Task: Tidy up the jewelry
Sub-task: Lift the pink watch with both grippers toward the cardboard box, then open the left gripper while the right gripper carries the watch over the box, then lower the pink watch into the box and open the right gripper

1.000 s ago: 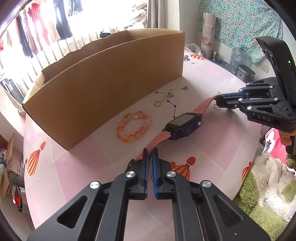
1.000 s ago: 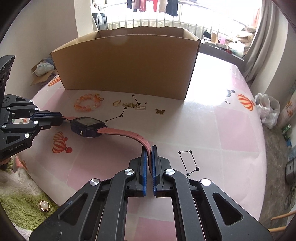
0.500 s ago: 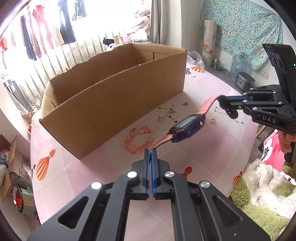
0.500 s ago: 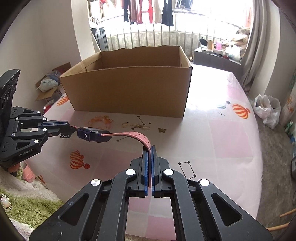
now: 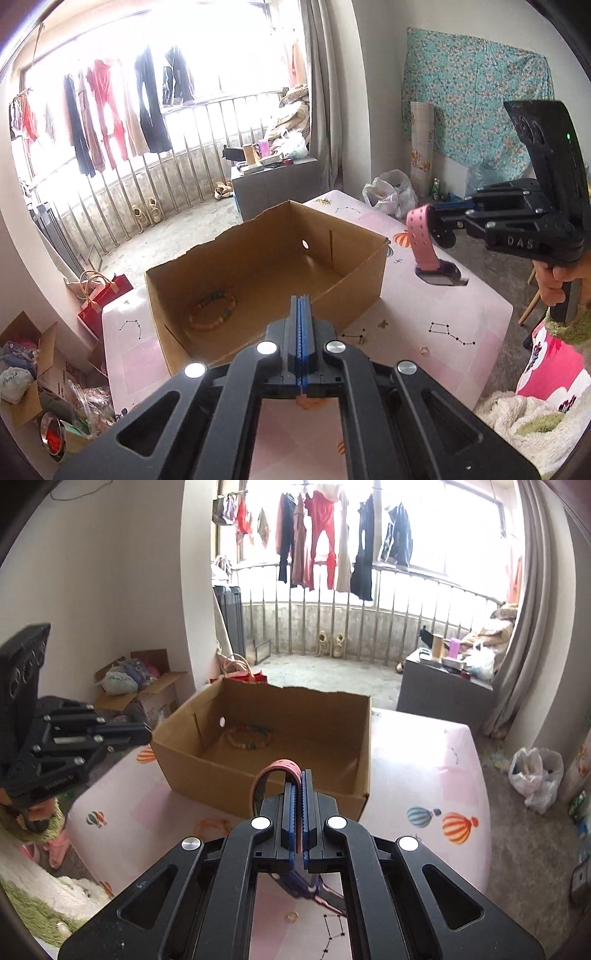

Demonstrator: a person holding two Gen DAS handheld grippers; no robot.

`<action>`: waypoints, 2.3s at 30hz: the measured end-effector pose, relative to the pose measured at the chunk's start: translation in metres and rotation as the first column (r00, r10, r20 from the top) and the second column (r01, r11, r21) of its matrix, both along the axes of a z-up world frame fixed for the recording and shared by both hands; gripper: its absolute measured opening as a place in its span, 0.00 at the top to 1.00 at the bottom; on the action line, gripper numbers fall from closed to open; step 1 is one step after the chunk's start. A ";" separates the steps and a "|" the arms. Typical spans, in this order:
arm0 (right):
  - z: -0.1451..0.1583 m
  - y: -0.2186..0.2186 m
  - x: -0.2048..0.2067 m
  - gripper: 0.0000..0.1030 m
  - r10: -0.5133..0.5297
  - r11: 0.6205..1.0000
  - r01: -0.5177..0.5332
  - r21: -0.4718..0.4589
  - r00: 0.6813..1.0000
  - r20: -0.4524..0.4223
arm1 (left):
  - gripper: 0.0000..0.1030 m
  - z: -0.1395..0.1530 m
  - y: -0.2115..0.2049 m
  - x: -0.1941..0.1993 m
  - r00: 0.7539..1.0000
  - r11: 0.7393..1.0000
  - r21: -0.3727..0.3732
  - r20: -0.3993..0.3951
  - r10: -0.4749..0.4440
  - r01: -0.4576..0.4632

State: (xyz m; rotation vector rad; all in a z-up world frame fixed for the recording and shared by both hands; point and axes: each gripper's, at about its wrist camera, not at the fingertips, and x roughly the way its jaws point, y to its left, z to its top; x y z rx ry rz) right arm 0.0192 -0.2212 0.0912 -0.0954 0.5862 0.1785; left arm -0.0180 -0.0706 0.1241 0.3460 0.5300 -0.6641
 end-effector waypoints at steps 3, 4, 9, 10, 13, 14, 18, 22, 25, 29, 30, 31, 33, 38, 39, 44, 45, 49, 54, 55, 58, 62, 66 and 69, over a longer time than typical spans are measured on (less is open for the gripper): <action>0.023 -0.003 0.006 0.99 0.010 1.000 -0.010 -0.021 1.000 0.018 | 1.00 0.003 -0.001 0.006 0.999 0.998 -0.051 -0.025 -0.023 0.022; 0.029 -0.002 0.006 0.99 0.014 1.000 -0.013 -0.029 1.000 0.025 | 1.00 0.003 -0.001 0.007 0.998 0.997 -0.065 -0.042 -0.044 0.041; 0.041 0.009 0.006 0.99 0.041 0.997 -0.038 -0.074 0.998 0.038 | 0.81 -0.020 -0.008 -0.005 0.989 0.989 -0.115 -0.103 -0.102 0.090; 0.041 0.010 0.006 0.99 0.046 0.997 -0.044 -0.071 0.998 0.032 | 0.71 -0.028 -0.009 -0.007 0.987 0.987 -0.132 -0.122 -0.109 0.093; 0.035 0.020 0.002 0.99 0.060 0.994 -0.059 -0.092 0.998 0.009 | 0.59 -0.048 -0.013 -0.017 0.983 0.980 -0.183 -0.148 -0.110 0.082; 0.033 0.024 0.000 0.99 0.062 0.992 -0.062 -0.107 0.998 -0.001 | 0.57 -0.053 -0.015 -0.021 0.981 0.975 -0.204 -0.149 -0.121 0.089; 0.027 0.035 -0.007 0.99 0.048 0.983 -0.054 -0.175 0.998 -0.039 | 0.46 -0.070 -0.027 -0.031 0.973 0.960 -0.255 -0.165 -0.159 0.114; 0.031 0.041 -0.023 0.99 0.027 0.979 -0.037 -0.200 0.998 -0.051 | 0.36 -0.076 -0.037 -0.037 0.966 0.948 -0.280 -0.162 -0.200 0.149; 0.036 0.046 -0.035 0.99 0.021 0.977 -0.030 -0.210 0.999 -0.042 | 0.34 -0.074 -0.036 -0.041 0.981 0.954 -0.268 -0.102 -0.168 0.135; 0.048 0.055 -0.045 0.99 0.022 0.978 -0.025 -0.207 1.000 -0.018 | 0.34 -0.078 -0.031 -0.038 0.989 0.962 -0.256 -0.083 -0.125 0.100; 0.050 0.058 -0.048 0.99 0.023 0.976 -0.026 -0.214 1.000 -0.015 | 0.34 -0.080 -0.030 -0.037 0.987 0.959 -0.265 -0.093 -0.130 0.102; 0.052 0.061 -0.050 0.99 0.023 0.973 -0.024 -0.230 1.000 -0.008 | 0.34 -0.082 -0.029 -0.038 0.985 0.955 -0.277 -0.101 -0.137 0.104; 0.054 0.066 -0.052 0.99 0.022 0.968 -0.023 -0.251 1.000 -0.005 | 0.34 -0.084 -0.029 -0.041 0.981 0.947 -0.299 -0.113 -0.159 0.119; 0.054 0.068 -0.055 0.99 0.000 0.960 -0.002 -0.279 1.000 -0.006 | 0.56 -0.089 -0.031 -0.048 0.971 0.938 -0.309 -0.124 -0.206 0.160; 0.054 0.067 -0.055 0.99 -0.005 0.961 0.003 -0.276 1.000 -0.006 | 0.66 -0.089 -0.030 -0.048 0.969 0.936 -0.315 -0.132 -0.209 0.160; 0.053 0.060 -0.052 0.99 -0.030 0.963 0.029 -0.268 1.000 -0.002 | 0.96 -0.092 -0.024 -0.040 0.967 0.935 -0.328 -0.167 -0.195 0.132; 0.053 0.058 -0.050 0.99 -0.031 0.964 0.030 -0.266 1.000 -0.003 | 0.96 -0.091 -0.022 -0.039 0.969 0.936 -0.328 -0.164 -0.186 0.124; 0.056 0.053 -0.038 0.99 -0.025 0.964 0.027 -0.265 1.000 0.012 | 0.96 -0.077 -0.014 -0.037 0.977 0.945 -0.309 -0.142 -0.160 0.110; 0.065 0.045 -0.006 0.99 0.034 0.966 -0.020 -0.258 0.998 0.048 | 0.96 -0.044 0.013 -0.012 0.985 0.956 -0.285 -0.137 -0.109 0.066; 0.066 0.043 0.007 0.99 0.049 0.967 -0.036 -0.253 0.998 0.044 | 0.96 -0.038 0.018 -0.003 0.985 0.958 -0.281 -0.144 -0.097 0.054; 0.061 0.036 0.050 0.99 0.092 0.968 -0.093 -0.235 0.996 -0.014 | 0.96 -0.021 0.033 0.033 0.975 0.968 -0.252 -0.214 -0.065 0.009; 0.035 0.031 0.113 0.99 0.131 0.958 -0.168 -0.233 0.977 -0.166 | 0.96 -0.017 0.039 0.085 0.929 0.981 -0.193 -0.364 -0.066 -0.006; -0.009 0.033 0.172 0.99 0.146 0.935 -0.251 -0.249 0.916 -0.374 | 0.96 -0.030 0.027 0.135 0.825 0.988 -0.154 -0.555 -0.108 0.025; -0.043 0.035 0.207 0.99 0.140 0.922 -0.300 -0.244 0.847 -0.512 | 0.96 -0.051 0.015 0.171 0.688 0.988 -0.150 -0.715 -0.123 0.021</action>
